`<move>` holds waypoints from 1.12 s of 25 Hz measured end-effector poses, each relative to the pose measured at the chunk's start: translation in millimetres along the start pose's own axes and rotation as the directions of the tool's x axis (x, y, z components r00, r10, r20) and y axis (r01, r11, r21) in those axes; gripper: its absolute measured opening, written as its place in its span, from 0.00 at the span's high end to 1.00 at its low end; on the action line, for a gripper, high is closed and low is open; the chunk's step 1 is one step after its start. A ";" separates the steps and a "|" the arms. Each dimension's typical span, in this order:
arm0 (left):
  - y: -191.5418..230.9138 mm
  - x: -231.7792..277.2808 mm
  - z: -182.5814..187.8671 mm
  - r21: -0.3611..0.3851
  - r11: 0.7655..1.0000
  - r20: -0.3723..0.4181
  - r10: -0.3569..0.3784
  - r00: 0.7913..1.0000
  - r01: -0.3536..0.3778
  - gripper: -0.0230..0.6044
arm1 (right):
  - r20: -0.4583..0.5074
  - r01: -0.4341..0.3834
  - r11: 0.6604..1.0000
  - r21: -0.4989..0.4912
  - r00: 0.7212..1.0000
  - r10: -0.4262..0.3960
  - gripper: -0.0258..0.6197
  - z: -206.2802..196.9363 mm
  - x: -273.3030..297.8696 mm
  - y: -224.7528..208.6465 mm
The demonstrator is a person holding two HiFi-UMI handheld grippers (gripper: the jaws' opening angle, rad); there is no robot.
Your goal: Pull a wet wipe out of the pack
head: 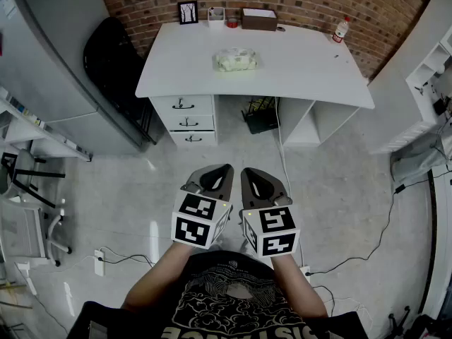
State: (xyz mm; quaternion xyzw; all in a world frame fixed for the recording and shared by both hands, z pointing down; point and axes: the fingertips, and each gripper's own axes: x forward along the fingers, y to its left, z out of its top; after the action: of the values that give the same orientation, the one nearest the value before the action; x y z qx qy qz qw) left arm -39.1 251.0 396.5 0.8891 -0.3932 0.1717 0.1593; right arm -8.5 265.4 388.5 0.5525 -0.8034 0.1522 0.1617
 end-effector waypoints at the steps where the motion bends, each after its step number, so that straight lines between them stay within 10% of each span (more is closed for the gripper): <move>1: 2.6 -0.7 0.0 -0.002 1.000 0.001 -0.003 1.000 0.003 0.95 | 0.002 -0.001 1.000 0.001 1.000 0.001 0.94 1.4 1.9 2.8; 28: 46.5 29.5 15.2 0.047 0.997 -0.013 -0.065 0.998 0.065 0.95 | 0.004 0.042 0.999 0.028 0.999 -0.042 0.93 22.5 53.3 -2.9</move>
State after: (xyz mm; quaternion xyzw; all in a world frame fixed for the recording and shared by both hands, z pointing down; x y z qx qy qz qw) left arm -52.8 195.8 402.6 0.9040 -0.3590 0.1805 0.1461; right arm -25.8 210.1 391.2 0.5719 -0.7897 0.1588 0.1551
